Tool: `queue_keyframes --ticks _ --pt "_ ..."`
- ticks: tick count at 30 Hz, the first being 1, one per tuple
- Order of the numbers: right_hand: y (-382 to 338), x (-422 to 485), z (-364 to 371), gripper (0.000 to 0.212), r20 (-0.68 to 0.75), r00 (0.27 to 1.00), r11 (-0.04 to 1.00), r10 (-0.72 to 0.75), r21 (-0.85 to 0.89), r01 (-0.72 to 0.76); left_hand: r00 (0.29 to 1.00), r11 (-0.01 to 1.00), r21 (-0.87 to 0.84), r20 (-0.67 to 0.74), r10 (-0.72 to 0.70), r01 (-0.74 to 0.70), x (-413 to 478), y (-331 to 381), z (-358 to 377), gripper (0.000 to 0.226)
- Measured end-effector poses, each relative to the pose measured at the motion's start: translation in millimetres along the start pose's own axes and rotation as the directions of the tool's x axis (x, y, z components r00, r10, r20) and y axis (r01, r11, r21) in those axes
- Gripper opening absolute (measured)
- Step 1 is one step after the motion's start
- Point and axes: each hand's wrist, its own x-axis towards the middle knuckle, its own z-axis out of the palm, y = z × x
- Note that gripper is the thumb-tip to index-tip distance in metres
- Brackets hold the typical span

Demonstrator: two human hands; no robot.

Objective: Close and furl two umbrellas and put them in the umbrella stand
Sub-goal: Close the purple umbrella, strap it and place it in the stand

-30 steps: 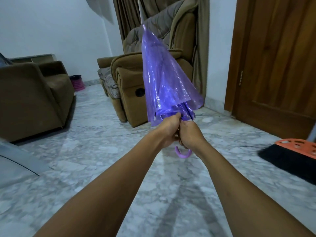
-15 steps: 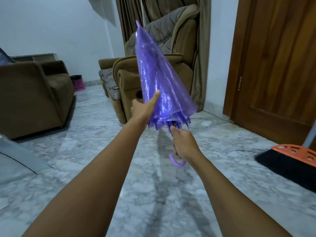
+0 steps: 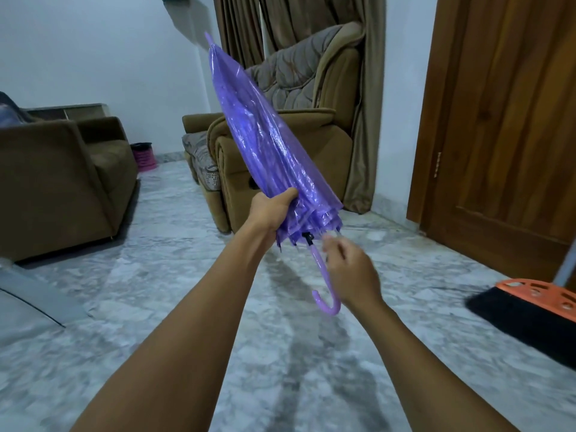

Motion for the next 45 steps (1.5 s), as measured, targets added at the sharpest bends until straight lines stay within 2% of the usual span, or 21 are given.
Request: queue_keyframes --ticks 2,4,5,6,8,10,12,16,20,26,29,32,34,35,36,37,38,39,40,42,45 --pt "-11 6 -23 0.039 -0.350 0.929 0.993 -0.119 -0.050 0.108 0.999 0.999 -0.051 0.035 0.007 -0.005 1 4 4 0.018" --pt "-28 18 -47 0.038 -0.559 0.803 0.977 -0.205 -0.071 0.199 0.998 0.998 -0.055 0.046 0.041 -0.039 1 9 11 0.019" --pt "-39 28 -58 0.040 -0.558 0.792 0.968 -0.247 -0.099 0.232 0.998 0.997 -0.058 0.045 0.054 -0.051 1 13 16 0.022" --pt "-53 38 -70 0.043 -0.482 0.826 0.956 -0.294 -0.132 0.263 0.997 0.996 -0.062 0.050 0.061 -0.058 0 20 22 0.026" --pt "-84 59 -92 0.058 -0.150 0.933 0.936 -0.326 -0.193 0.296 0.996 0.995 -0.095 0.079 0.048 -0.040 -1 39 35 0.031" --pt "-120 78 -114 0.080 0.187 0.957 0.924 -0.222 -0.272 0.267 0.992 0.992 -0.124 0.122 0.010 0.006 -4 70 51 0.035" --pt "-158 94 -135 0.096 0.322 0.940 0.905 -0.115 -0.356 0.233 0.988 0.989 -0.138 0.152 -0.040 0.062 -8 111 70 0.037" --pt "-246 122 -181 0.103 0.331 0.943 0.901 -0.021 -0.403 0.161 0.976 0.974 -0.156 0.170 -0.135 0.162 -13 213 106 0.038" --pt "-340 140 -234 0.068 0.277 0.960 0.919 0.038 -0.388 0.075 0.968 0.979 -0.087 0.189 -0.166 0.185 -26 323 139 0.032" --pt "-476 153 -315 0.044 0.135 0.990 0.924 0.034 -0.382 0.020 0.957 0.984 0.010 0.233 -0.173 0.175 -60 486 184 0.027" --pt "-525 162 -354 0.040 0.100 0.995 0.929 -0.008 -0.368 0.044 0.949 0.983 0.064 0.256 -0.182 0.171 -68 557 196 0.055" --pt "-560 168 -383 0.038 0.054 0.998 0.944 -0.033 -0.326 0.049 0.944 0.987 0.128 0.305 -0.128 0.093 -77 607 205 0.069" --pt "-575 171 -391 0.037 0.014 1.000 0.953 -0.022 -0.302 0.026 0.980 0.959 0.264 0.190 0.056 -0.106 -86 627 207 0.075" --pt "-581 172 -393 0.037 -0.002 1.000 0.954 -0.013 -0.298 0.012 0.965 0.861 0.439 0.078 0.248 -0.257 -90 633 206 0.079" --pt "-585 173 -393 0.036 -0.015 1.000 0.957 -0.006 -0.292 0.001 0.866 0.679 0.604 0.038 0.499 -0.418 -96 640 202 0.080" --pt "-588 173 -393 0.036 -0.024 1.000 0.957 -0.001 -0.289 -0.006 0.704 0.441 0.700 0.125 0.699 -0.562 -100 648 197 0.078" --pt "-591 175 -393 0.036 -0.031 1.000 0.956 -0.004 -0.292 -0.005 0.531 0.187 0.706 0.305 0.791 -0.683 -103 656 193 0.074" --pt "-595 176 -394 0.037 -0.037 0.999 0.948 -0.010 -0.317 -0.002 0.386 -0.046 0.648 0.508 0.770 -0.760 -101 664 189 0.072" --pt "-599 179 -396 0.039 -0.042 0.999 0.936 -0.012 -0.351 -0.003 0.297 -0.234 0.573 0.681 0.670 -0.785 -94 672 185 0.075" --pt "-609 183 -401 0.045 -0.041 0.999 0.909 -0.021 -0.417 0.002 0.255 -0.496 0.489 0.847 0.467 -0.717 -76 686 178 0.084" --pt "-627 194 -411 0.046 0.042 0.998 0.872 -0.050 -0.485 0.064 0.324 -0.650 0.482 0.876 0.357 -0.587 -50 703 168 0.081"
